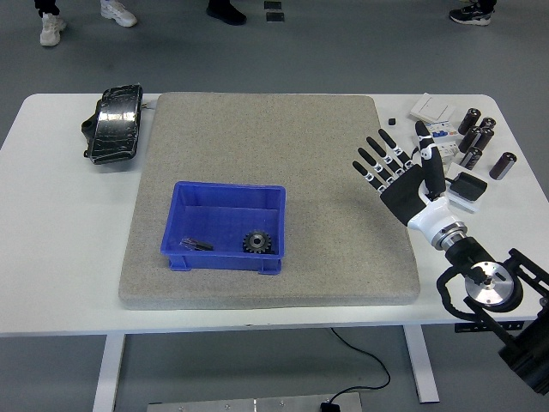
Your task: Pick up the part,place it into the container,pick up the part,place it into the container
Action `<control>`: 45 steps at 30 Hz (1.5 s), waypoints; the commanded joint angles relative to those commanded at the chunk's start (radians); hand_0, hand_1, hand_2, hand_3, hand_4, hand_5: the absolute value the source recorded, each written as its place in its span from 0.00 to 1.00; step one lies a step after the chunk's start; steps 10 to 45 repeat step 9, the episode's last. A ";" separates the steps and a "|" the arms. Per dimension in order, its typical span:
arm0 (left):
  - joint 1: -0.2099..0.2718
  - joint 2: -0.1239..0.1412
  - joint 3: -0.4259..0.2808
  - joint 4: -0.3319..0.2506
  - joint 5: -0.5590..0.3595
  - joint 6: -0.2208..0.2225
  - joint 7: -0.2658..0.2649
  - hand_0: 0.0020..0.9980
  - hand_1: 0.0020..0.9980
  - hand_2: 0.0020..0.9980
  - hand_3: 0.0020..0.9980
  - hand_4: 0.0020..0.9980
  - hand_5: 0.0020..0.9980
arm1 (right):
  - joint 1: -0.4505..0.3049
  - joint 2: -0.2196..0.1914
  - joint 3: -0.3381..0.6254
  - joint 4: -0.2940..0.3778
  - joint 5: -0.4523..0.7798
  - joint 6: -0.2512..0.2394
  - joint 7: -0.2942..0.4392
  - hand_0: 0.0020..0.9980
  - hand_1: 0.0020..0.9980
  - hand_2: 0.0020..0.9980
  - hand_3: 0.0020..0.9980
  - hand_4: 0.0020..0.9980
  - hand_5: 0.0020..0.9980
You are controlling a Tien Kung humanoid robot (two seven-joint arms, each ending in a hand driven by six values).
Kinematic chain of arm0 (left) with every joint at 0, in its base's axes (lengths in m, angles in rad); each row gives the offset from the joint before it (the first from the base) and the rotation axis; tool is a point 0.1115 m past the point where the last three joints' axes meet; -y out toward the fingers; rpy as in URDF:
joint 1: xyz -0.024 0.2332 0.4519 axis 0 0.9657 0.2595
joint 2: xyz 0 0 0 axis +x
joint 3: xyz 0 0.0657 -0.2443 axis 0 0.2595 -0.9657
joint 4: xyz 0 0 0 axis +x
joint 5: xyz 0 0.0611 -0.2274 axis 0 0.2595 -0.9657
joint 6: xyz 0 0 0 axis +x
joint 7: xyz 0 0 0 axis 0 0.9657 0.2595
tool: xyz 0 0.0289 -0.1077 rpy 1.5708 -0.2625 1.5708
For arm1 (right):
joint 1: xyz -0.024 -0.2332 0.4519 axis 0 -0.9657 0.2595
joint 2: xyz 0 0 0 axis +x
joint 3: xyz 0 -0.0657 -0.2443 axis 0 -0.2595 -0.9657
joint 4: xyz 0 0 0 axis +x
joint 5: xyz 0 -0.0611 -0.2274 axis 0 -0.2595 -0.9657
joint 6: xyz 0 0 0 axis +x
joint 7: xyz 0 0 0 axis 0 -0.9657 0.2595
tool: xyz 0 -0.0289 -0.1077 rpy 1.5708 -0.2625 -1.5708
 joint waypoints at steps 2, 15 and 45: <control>0.000 0.001 -0.001 0.000 0.002 0.000 0.001 0.68 0.67 0.61 0.56 0.50 0.48 | -0.001 -0.012 0.049 0.040 -0.078 -0.066 -0.034 0.65 0.71 0.74 0.75 0.91 0.66; 0.002 0.001 0.001 -0.001 0.001 0.001 0.002 0.68 0.67 0.61 0.56 0.50 0.48 | 0.002 -0.071 0.159 0.110 -0.343 -0.249 -0.104 0.67 0.72 0.74 0.75 0.91 0.63; 0.002 0.001 0.001 -0.001 0.001 0.001 0.002 0.68 0.67 0.61 0.56 0.50 0.48 | 0.002 -0.071 0.159 0.110 -0.343 -0.249 -0.104 0.67 0.72 0.74 0.75 0.91 0.63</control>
